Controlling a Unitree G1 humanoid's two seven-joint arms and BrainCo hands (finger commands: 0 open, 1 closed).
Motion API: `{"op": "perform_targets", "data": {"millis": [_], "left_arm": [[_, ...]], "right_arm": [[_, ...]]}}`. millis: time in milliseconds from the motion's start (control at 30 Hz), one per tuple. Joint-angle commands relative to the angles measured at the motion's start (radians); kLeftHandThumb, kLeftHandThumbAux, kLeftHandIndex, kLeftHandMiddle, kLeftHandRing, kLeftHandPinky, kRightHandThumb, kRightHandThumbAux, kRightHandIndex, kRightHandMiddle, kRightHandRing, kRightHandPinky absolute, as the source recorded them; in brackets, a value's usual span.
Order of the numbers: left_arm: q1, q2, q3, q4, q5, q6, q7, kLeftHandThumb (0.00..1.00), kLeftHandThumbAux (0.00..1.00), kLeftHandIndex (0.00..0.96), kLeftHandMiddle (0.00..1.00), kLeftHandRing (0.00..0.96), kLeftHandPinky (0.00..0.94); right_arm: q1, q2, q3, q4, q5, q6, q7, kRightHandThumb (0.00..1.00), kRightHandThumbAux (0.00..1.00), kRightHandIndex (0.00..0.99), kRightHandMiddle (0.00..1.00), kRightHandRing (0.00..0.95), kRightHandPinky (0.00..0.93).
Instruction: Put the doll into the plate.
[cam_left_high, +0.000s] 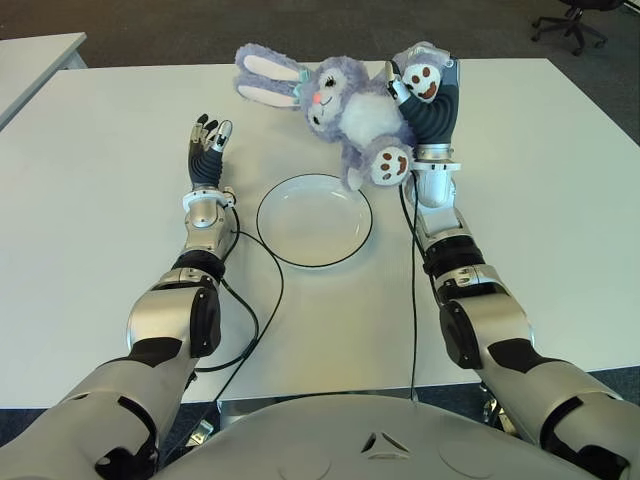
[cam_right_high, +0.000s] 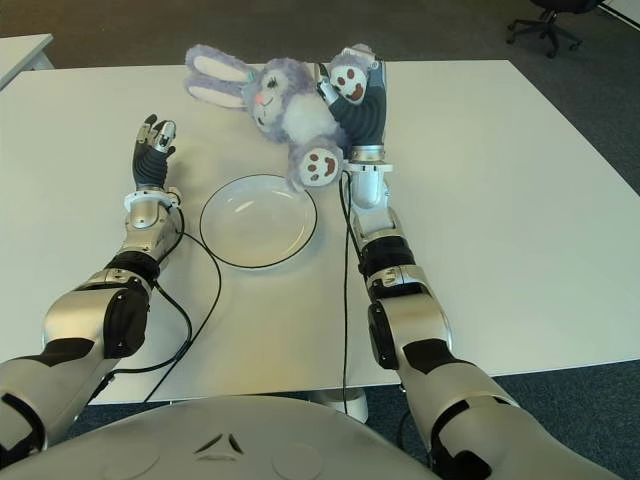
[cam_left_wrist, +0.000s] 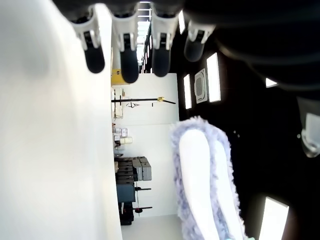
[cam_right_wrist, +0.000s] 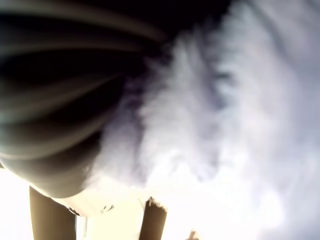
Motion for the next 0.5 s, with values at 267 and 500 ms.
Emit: {"op": "perform_targets", "data": {"millis": [267,500], "left_arm": [[0.127,-0.055,-0.011,0.076,0.007,0.062,0.013,0.0,0.413,0.0,0.15,0.167,0.13],[0.129,-0.056,-0.009,0.075,0.004,0.056,0.012,0.0,0.415,0.0,0.149,0.17,0.122]], "right_arm": [[0.0,0.005,-0.009,-0.021,-0.023,0.019,-0.012,0.475,0.767,0.733,0.861,0.877,0.861],[0.0,0.002,-0.005,-0.032,-0.059,0.017,-0.033,0.475,0.768,0.724,0.859,0.873,0.854]]}}
